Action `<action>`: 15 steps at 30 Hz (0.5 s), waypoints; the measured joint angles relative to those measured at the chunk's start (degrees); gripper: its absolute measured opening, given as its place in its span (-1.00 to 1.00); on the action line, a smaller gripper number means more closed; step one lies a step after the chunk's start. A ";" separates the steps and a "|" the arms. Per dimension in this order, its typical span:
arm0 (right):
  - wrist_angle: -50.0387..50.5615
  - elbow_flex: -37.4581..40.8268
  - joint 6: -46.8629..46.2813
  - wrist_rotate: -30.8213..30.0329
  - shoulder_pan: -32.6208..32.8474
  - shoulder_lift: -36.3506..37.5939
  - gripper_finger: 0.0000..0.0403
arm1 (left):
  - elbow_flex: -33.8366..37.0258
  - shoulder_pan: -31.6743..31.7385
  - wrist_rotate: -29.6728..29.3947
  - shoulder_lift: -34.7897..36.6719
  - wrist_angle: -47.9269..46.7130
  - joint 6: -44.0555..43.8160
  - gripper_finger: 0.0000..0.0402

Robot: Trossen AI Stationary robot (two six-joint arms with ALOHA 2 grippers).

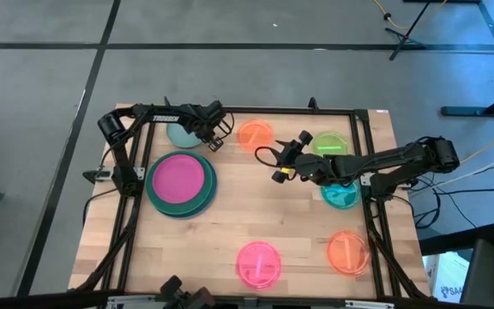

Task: Stack plastic plates
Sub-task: Stack the medium light blue plate on top of the medium pink plate

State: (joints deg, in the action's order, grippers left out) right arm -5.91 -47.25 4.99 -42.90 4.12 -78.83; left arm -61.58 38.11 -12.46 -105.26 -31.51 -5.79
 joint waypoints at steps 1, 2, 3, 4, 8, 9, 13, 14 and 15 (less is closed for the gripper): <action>0.09 -0.01 0.00 0.05 0.00 0.00 -0.27 | 0.00 -0.03 0.05 0.08 -0.03 -0.26 -0.94; 0.26 -0.01 0.01 0.17 0.00 0.00 -0.27 | 0.00 -0.13 0.16 0.29 -0.24 -0.32 -0.94; 0.46 0.01 0.00 0.23 0.00 0.00 -0.27 | 0.03 -0.39 -0.07 0.56 -0.71 -0.03 -0.93; 0.75 0.00 0.00 0.23 0.00 0.00 -0.27 | 0.07 -0.77 -0.88 0.94 -1.16 0.55 -0.92; 1.49 0.01 -0.05 0.38 0.00 0.00 -0.27 | -0.30 -2.26 -3.84 4.48 -4.65 2.69 -0.92; 1.49 0.01 -0.08 0.38 0.00 0.00 -0.27 | -0.49 -2.58 -5.47 5.45 -4.69 4.16 -0.93; 1.49 0.01 -0.15 0.44 0.00 0.00 -0.27 | -0.61 -4.87 -7.01 11.23 -8.78 5.16 -0.94; 1.49 0.01 -0.16 0.44 0.00 0.00 -0.27 | -0.61 -5.74 -6.86 12.71 -9.35 5.13 -0.94; 1.51 0.01 -0.17 0.45 0.00 0.00 -0.27 | -0.63 -6.61 -6.69 14.15 -10.45 5.08 -0.94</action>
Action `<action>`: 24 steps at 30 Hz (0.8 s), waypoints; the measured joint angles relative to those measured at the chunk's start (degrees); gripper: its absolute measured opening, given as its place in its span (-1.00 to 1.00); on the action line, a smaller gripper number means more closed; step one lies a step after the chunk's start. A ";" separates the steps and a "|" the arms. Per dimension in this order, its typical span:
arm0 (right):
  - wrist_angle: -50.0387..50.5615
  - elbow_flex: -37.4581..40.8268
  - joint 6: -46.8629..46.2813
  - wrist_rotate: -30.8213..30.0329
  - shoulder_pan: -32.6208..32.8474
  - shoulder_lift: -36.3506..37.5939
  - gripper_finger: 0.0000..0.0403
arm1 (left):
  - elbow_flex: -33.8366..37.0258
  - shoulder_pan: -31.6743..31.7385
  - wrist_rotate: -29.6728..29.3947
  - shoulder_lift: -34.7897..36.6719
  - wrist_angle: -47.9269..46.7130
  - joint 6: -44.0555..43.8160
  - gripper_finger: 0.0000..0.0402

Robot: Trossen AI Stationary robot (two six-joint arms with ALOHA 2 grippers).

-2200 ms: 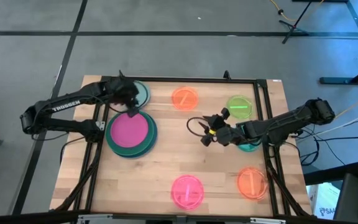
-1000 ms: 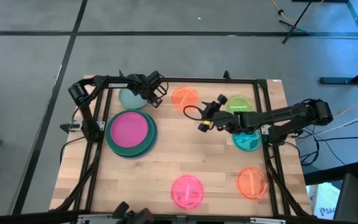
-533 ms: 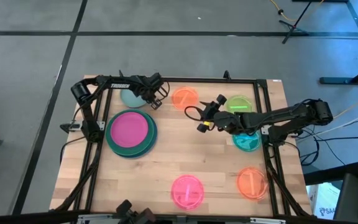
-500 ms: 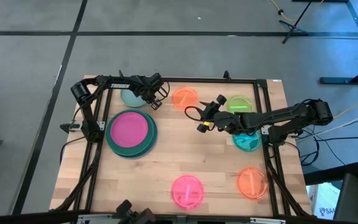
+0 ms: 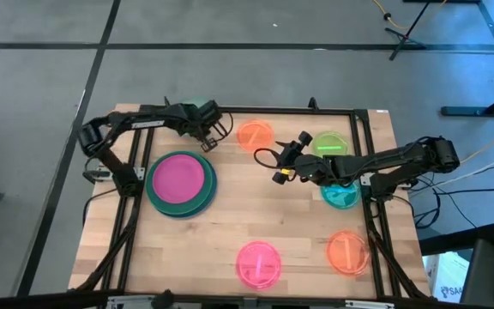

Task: Stack plastic plates
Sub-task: Stack the medium light blue plate on top of the medium pink plate

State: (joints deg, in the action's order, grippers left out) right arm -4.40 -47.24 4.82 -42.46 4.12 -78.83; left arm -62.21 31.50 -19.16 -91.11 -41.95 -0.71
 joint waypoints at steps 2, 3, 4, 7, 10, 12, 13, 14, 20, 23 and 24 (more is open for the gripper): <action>0.00 0.00 0.00 0.00 0.00 0.00 -0.27 | 0.01 -2.19 0.16 3.55 -3.82 -0.36 -0.94; 0.00 0.00 -0.01 0.00 0.00 0.00 -0.27 | -0.01 -3.48 0.63 5.22 -5.66 -1.01 -0.94; 0.00 0.00 -0.02 0.02 0.00 0.00 -0.27 | 0.00 -4.90 0.60 6.87 -7.27 -2.03 -0.94; 0.02 0.00 -0.15 0.36 0.00 0.00 -0.27 | 0.01 -9.78 1.13 11.20 -13.47 -6.31 -0.94; 0.24 0.00 -0.99 3.19 0.00 0.00 -0.27 | 0.01 -15.15 2.96 15.07 -18.34 -11.26 -0.94; 0.25 0.00 -1.58 4.94 0.00 0.00 -0.27 | 0.01 -18.98 4.80 16.91 -20.84 -14.87 -0.94; 0.23 0.00 -1.64 5.70 0.00 0.00 -0.27 | 0.01 -21.07 5.54 17.60 -21.35 -16.58 -0.94; 0.25 0.00 -1.64 6.33 0.01 0.00 -0.27 | 0.01 -23.28 5.74 18.17 -21.91 -18.41 -0.94; 0.26 0.00 -1.73 8.42 0.04 0.00 -0.27 | 0.20 -36.26 4.70 18.81 -25.36 -29.21 -0.94; 0.26 0.00 -1.86 9.09 0.04 0.00 -0.27 | 1.74 -41.82 4.72 18.69 -25.33 -33.57 -0.94; 0.26 0.00 -1.92 9.09 0.04 0.00 -0.27 | 2.54 -43.36 4.71 18.68 -25.33 -35.13 -0.94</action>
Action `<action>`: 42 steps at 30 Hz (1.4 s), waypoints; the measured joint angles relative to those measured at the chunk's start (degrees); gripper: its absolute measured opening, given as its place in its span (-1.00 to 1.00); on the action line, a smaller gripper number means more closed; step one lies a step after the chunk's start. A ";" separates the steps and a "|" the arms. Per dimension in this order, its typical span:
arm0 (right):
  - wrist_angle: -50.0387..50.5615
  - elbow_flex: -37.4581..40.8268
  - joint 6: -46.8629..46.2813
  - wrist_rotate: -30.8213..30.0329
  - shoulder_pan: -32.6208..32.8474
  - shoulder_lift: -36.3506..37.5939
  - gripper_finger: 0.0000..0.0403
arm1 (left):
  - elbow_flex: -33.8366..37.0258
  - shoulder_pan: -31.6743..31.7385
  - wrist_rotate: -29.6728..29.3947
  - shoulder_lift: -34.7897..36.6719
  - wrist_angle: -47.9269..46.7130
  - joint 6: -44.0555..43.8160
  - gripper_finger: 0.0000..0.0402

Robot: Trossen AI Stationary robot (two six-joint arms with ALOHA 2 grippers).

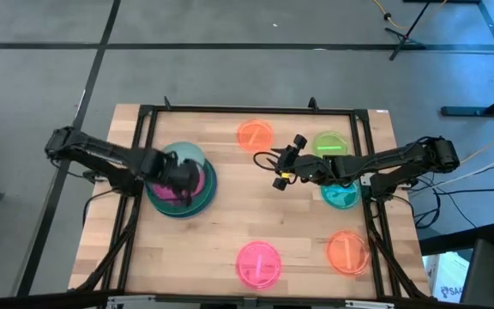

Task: Stack plastic plates
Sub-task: Stack the medium light blue plate on top of the medium pink plate, then stack the small light pink plate on top of the medium light blue plate

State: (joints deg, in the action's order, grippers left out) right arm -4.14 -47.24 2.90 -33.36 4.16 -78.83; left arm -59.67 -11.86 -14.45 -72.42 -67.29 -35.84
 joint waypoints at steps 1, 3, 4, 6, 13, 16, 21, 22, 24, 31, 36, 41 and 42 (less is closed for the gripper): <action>-0.02 0.00 -0.05 0.00 0.00 0.00 -0.27 | 0.82 -1.41 -0.06 0.00 -0.05 -1.51 -0.94; -0.02 0.00 -0.05 0.00 0.00 0.00 -0.27 | 2.95 -3.79 -0.37 0.00 0.17 -4.03 -0.94; -0.02 0.00 -0.05 0.00 0.00 0.00 -0.27 | 4.17 -4.82 -0.63 0.00 0.67 -4.39 -0.94; -0.05 0.00 -0.05 0.00 0.00 0.00 -0.27 | 6.87 -6.55 -1.69 0.00 3.10 -4.55 -0.94; -0.28 0.00 -0.24 0.00 0.00 0.00 -0.27 | 14.65 -8.02 -0.55 -0.37 13.02 -4.52 -0.94; -0.29 0.00 -2.94 0.00 0.00 0.00 -0.27 | 16.69 -7.97 -1.12 -0.33 13.47 -4.30 -0.94; -0.26 0.00 -4.42 0.00 -0.02 0.00 -0.27 | 17.39 -7.80 0.61 -0.35 14.66 -4.58 -0.90; -0.24 0.00 -4.44 0.00 -0.02 0.00 -0.27 | 17.39 -7.59 1.09 -0.35 14.75 -4.57 -0.87; -0.24 0.00 -4.46 0.26 -0.02 0.00 -0.27 | 17.39 -6.91 1.73 -0.33 14.73 -4.55 -0.78; -0.18 0.00 -4.59 0.93 -0.04 0.00 -0.27 | 14.94 -4.89 3.51 -0.33 14.91 -3.23 -0.43; 1.55 0.02 -6.32 6.10 -0.04 0.00 -0.27 | 10.44 -6.43 2.46 -0.33 20.03 0.44 -0.36; 5.78 0.02 -11.59 22.70 0.36 -0.29 -0.27 | 10.79 -8.16 -0.29 -0.31 34.85 5.60 -0.35; 7.48 0.02 -12.31 27.17 0.73 -0.59 -0.27 | 11.33 -8.43 -1.14 -0.31 37.90 6.40 -0.35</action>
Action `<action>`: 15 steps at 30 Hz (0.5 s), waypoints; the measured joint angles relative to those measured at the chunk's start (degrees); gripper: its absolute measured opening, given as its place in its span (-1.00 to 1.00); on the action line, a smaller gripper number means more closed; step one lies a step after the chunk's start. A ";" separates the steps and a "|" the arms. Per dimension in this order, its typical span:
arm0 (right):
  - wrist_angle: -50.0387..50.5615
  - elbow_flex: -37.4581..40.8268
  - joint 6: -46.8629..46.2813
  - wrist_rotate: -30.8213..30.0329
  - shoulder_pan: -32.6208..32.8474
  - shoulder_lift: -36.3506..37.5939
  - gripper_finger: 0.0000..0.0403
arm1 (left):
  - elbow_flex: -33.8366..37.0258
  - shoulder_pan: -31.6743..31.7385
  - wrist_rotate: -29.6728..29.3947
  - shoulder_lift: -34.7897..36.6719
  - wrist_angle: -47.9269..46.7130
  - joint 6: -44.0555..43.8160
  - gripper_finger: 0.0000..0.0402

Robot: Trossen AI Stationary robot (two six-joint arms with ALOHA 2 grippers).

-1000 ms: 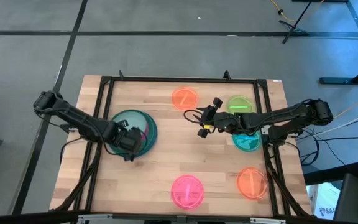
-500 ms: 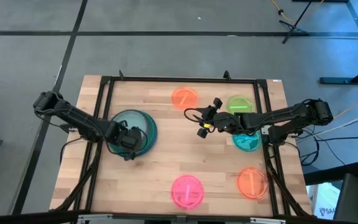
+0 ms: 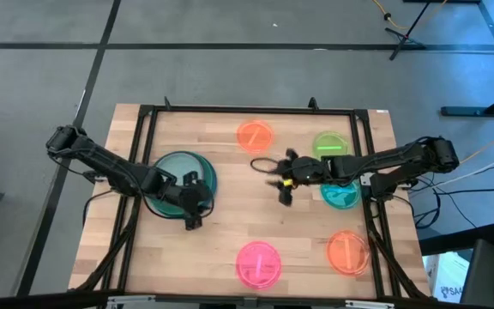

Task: Stack plastic plates
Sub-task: Stack the small light pink plate on top of the medium light blue plate

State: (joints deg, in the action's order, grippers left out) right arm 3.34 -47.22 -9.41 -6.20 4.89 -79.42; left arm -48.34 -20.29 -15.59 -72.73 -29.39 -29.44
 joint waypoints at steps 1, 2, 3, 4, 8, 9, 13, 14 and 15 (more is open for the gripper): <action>1.55 0.02 -1.03 3.63 0.65 -0.48 -0.27 | 0.50 -0.23 -0.45 0.00 2.39 0.64 -0.35; 2.21 0.07 -2.34 6.21 1.78 -1.20 -0.27 | 1.01 -0.42 -0.63 0.00 4.48 1.33 -0.35; 2.16 0.07 -3.55 7.90 3.20 -1.92 -0.27 | 1.46 -0.61 -0.76 0.00 6.24 1.89 -0.35; 1.99 0.07 -4.32 8.65 4.83 -2.64 -0.27 | 1.87 -0.77 -1.10 0.00 7.97 2.53 -0.35; -1.27 0.04 -7.37 8.35 10.97 -6.37 -0.27 | 4.09 -1.45 -4.94 0.00 12.86 4.11 -0.35; -1.62 0.07 -8.43 8.35 12.12 -7.46 -0.27 | 4.68 -1.53 -5.58 0.00 14.09 4.55 -0.35; -5.14 0.07 -12.68 7.70 15.37 -11.49 -0.27 | 6.05 -1.88 -6.32 0.00 15.92 4.99 -0.35; -5.67 0.07 -13.61 7.40 16.01 -12.53 -0.27 | 6.19 -1.90 -6.32 0.00 16.06 4.89 -0.35; -5.88 0.07 -14.66 7.13 16.58 -13.65 -0.27 | 6.27 -1.91 -6.32 0.00 16.17 4.76 -0.35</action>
State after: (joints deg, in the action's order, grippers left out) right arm -2.54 -47.16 -24.07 0.93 21.47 -93.07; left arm -42.07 -22.20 -21.91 -72.73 -13.22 -24.68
